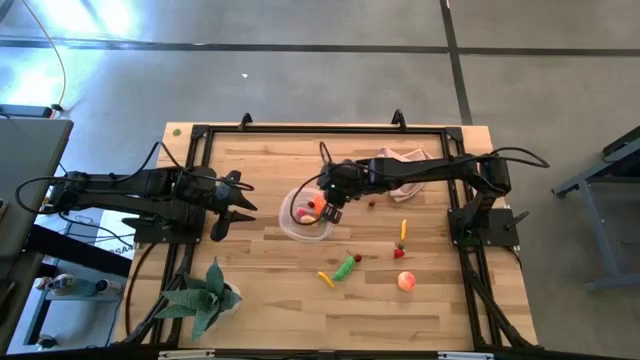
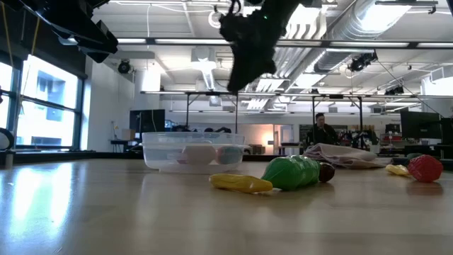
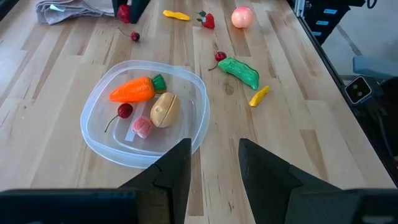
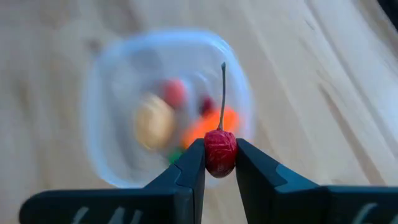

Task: Pick and placing Produce into tupperware
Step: Put the middle cherry into the transparent bin

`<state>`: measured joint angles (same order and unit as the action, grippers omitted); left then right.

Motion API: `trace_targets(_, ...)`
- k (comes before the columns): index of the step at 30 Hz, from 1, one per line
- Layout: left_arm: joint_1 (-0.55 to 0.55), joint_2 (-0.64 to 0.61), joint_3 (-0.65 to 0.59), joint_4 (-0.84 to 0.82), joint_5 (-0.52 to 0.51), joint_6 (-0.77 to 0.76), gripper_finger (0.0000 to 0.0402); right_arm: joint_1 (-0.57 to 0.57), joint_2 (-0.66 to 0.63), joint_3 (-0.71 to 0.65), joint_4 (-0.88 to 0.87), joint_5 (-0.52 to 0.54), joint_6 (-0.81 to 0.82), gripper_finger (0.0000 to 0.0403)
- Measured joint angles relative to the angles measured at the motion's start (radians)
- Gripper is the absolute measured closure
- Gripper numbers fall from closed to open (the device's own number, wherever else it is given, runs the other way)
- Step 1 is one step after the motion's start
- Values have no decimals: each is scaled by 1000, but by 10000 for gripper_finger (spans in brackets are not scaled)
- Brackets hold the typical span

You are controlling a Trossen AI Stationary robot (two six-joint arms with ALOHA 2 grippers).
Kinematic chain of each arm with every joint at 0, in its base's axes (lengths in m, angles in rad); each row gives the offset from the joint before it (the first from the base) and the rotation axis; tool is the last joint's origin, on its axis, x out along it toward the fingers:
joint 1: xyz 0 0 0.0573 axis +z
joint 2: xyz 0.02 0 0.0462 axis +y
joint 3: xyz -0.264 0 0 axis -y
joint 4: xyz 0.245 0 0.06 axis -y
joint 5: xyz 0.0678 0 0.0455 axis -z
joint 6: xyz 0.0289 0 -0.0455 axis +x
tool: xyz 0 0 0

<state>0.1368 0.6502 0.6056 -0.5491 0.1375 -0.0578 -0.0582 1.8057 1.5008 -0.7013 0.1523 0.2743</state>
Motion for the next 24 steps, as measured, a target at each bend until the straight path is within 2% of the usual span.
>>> trace_targets(7, 0, 0, 0, 0, 0, 0, 279, -46, 81, 11, 152, -188, -95, 341)
trace_targets(24, 0, 0, 0, 0, 0, 0, 279, -67, 253, 11, 266, -277, -199, 341)
